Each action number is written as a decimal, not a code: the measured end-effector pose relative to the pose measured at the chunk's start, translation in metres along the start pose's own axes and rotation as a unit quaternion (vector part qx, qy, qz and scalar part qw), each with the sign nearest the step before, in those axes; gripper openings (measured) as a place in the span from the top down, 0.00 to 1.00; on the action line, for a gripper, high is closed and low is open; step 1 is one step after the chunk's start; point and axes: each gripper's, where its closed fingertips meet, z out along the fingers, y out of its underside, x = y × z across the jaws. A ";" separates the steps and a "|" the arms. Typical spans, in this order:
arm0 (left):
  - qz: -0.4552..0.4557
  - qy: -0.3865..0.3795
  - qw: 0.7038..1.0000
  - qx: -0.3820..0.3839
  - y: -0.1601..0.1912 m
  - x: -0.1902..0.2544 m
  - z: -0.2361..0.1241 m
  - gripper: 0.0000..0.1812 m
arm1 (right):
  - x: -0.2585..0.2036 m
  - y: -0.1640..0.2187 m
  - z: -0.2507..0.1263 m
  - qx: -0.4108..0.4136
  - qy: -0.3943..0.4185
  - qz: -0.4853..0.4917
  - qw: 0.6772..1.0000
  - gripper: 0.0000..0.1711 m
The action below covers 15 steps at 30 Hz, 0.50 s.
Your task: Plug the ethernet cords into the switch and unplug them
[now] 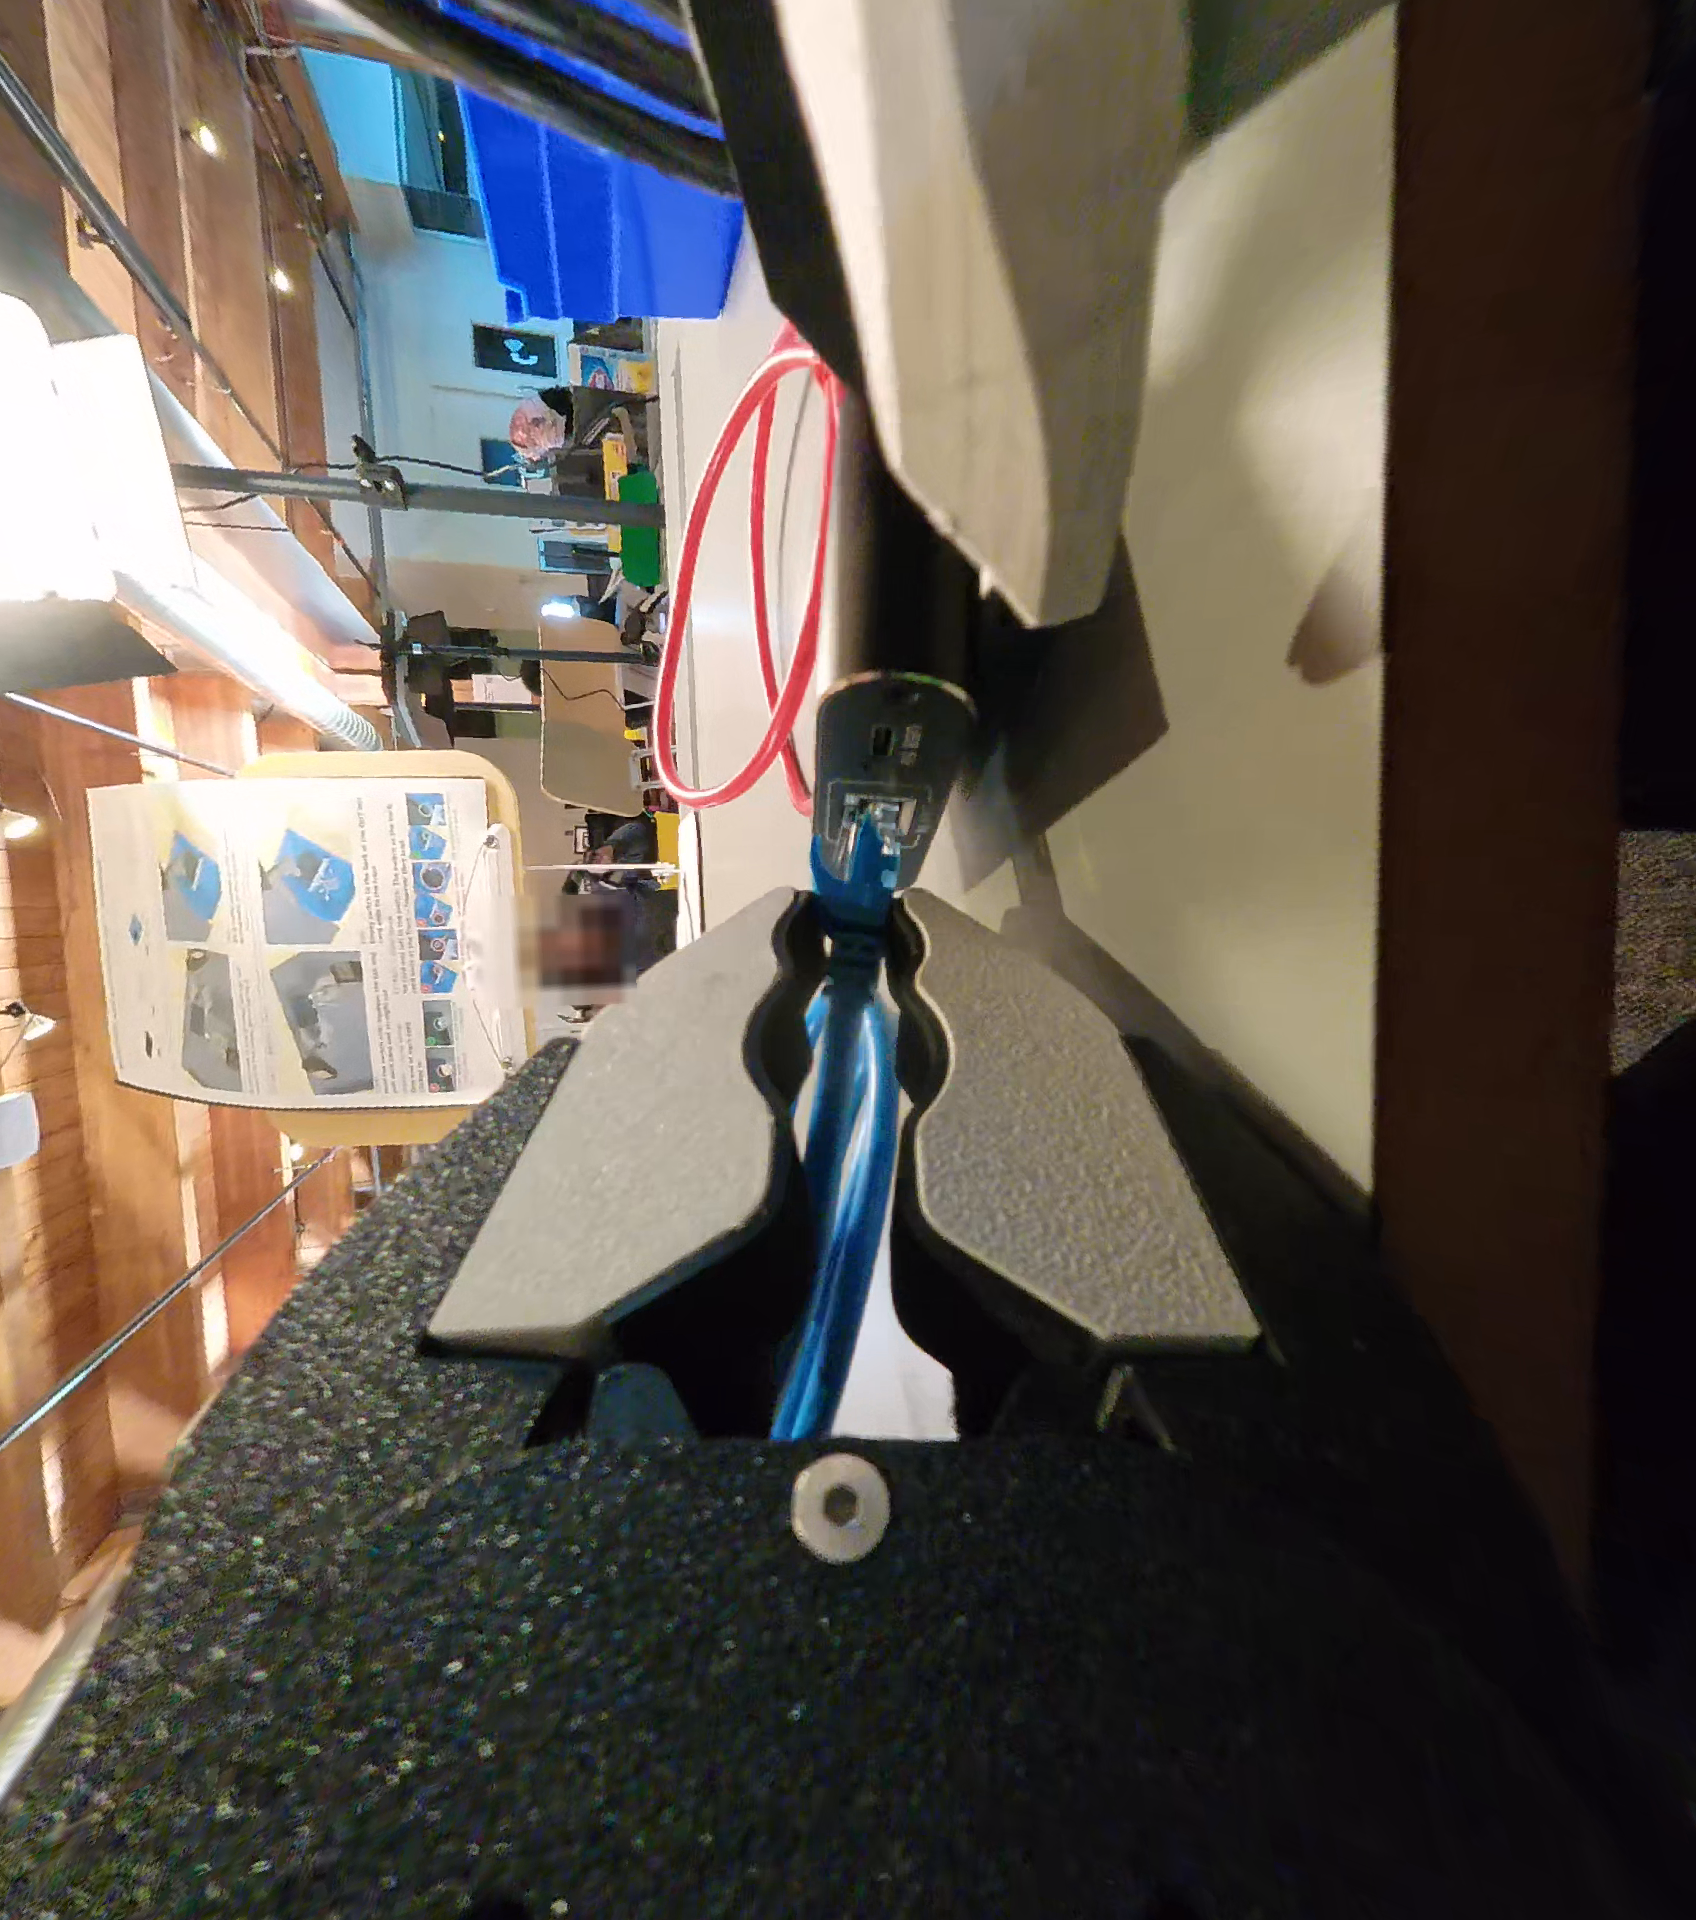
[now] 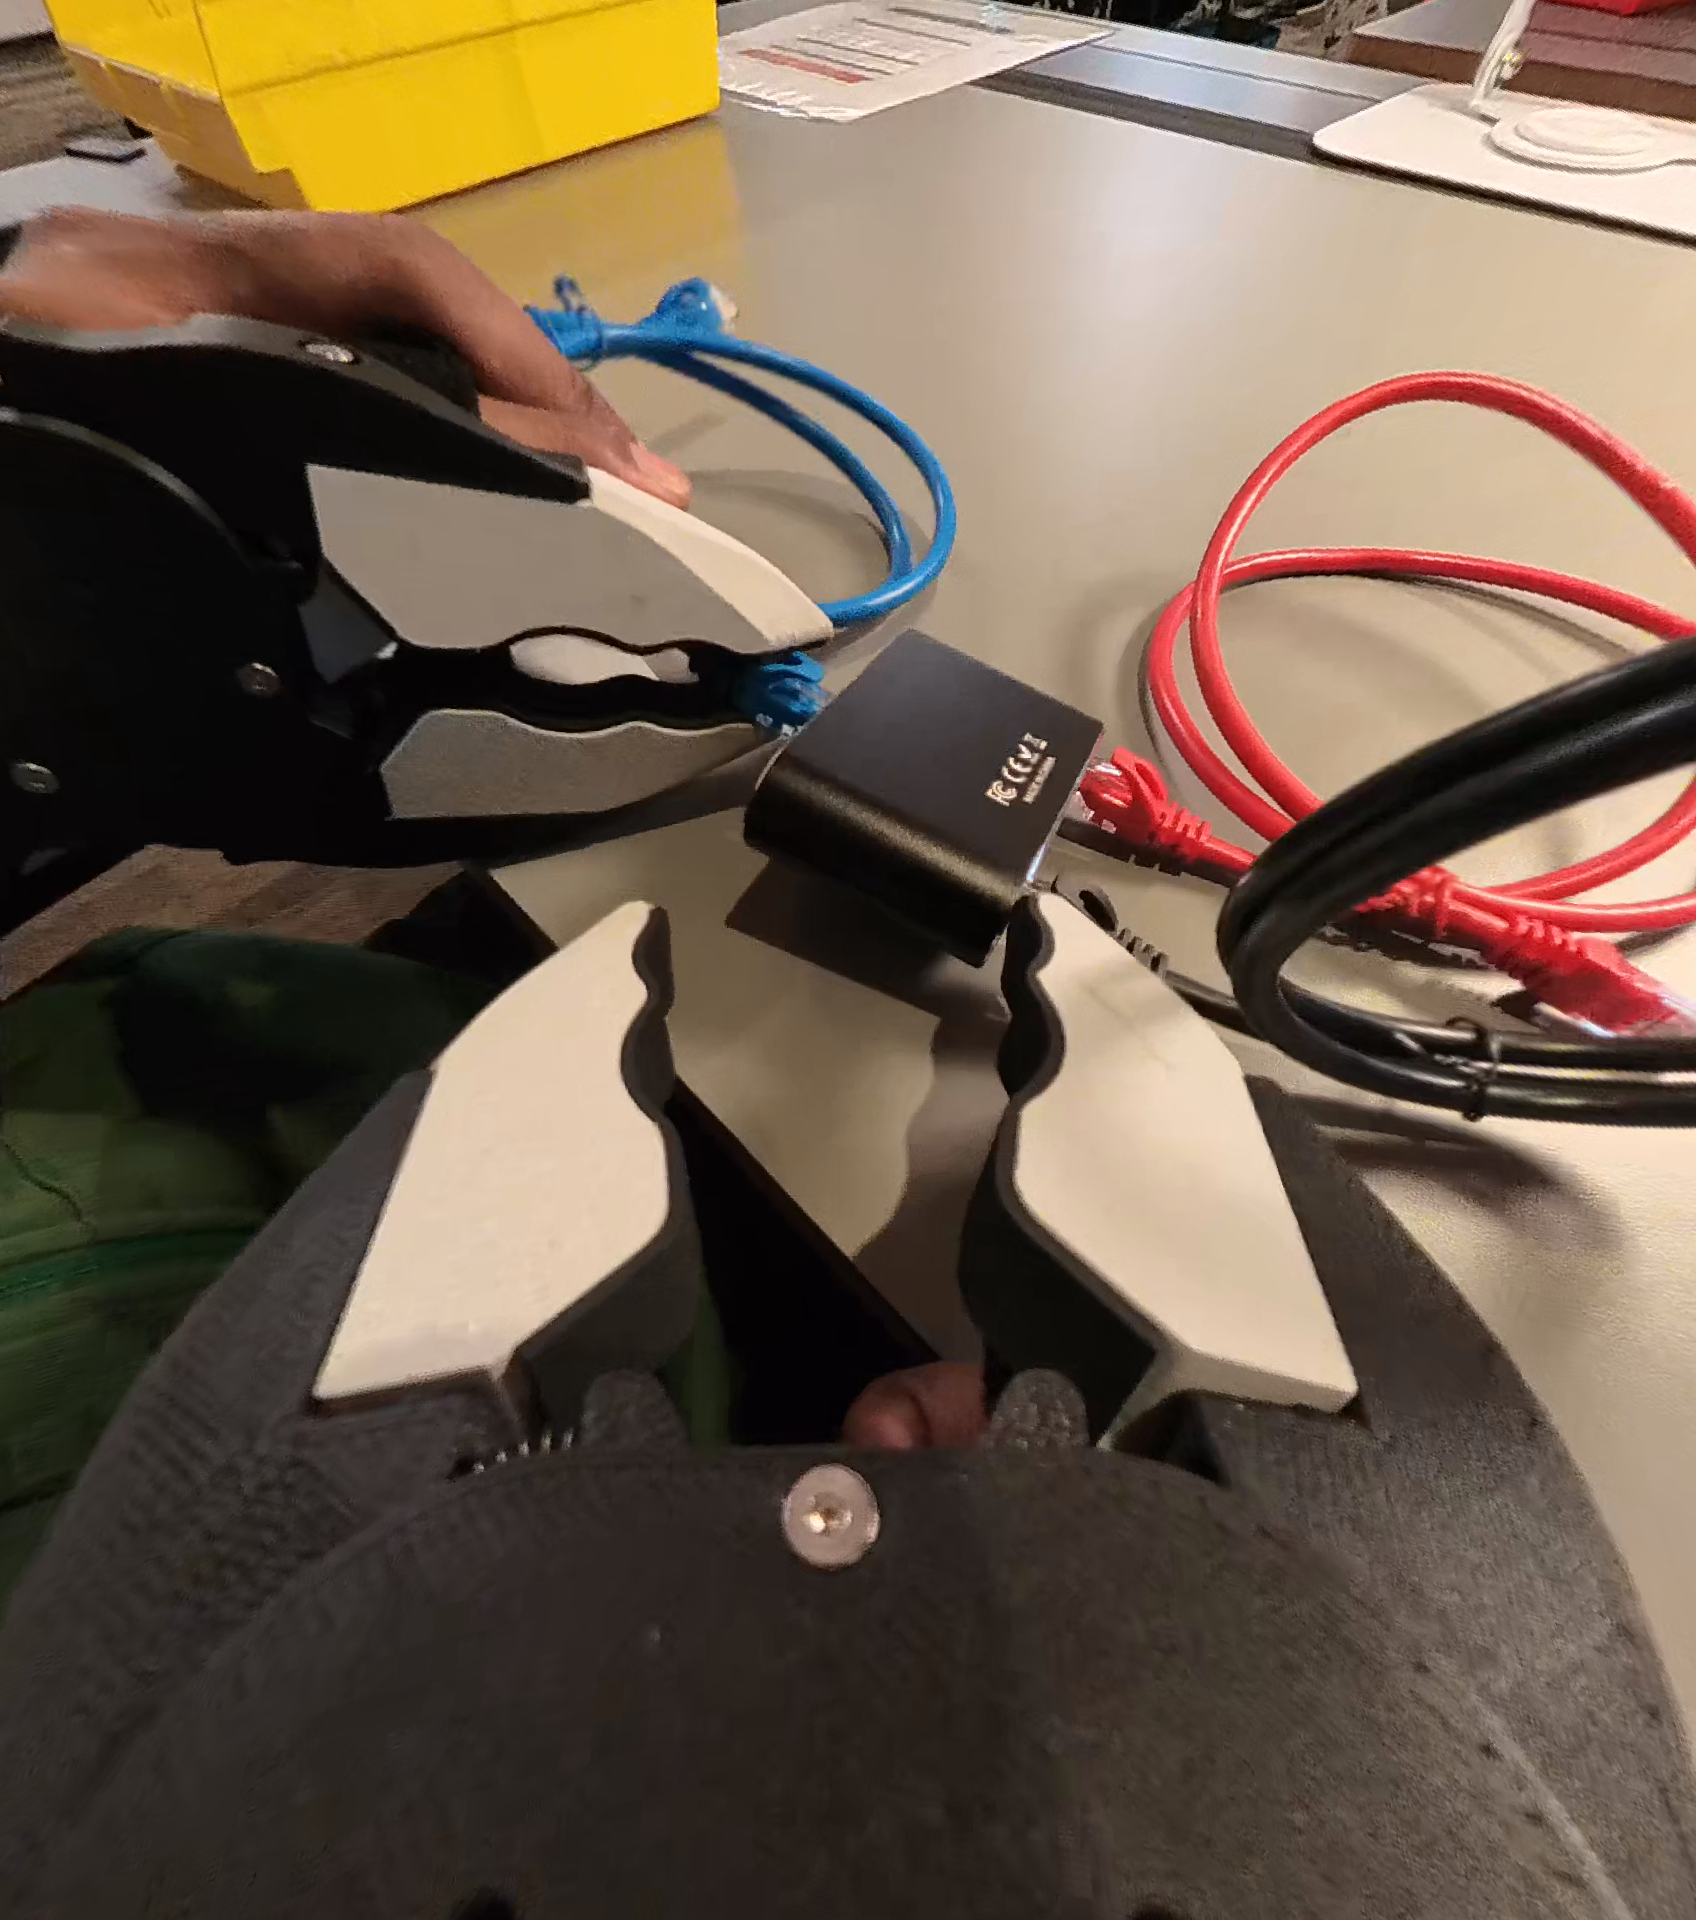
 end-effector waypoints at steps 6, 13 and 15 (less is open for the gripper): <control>-0.088 0.014 0.995 0.033 -0.006 -0.001 -0.001 0.93 | 0.015 -0.001 0.000 -0.006 0.096 -0.115 0.989 0.68; -0.087 0.012 0.995 0.042 -0.016 -0.001 0.000 0.93 | 0.014 -0.011 -0.003 0.007 0.188 -0.303 0.934 0.61; -0.084 0.011 0.996 0.041 -0.017 -0.002 0.000 0.94 | 0.012 -0.013 -0.002 0.003 0.197 -0.327 0.924 0.60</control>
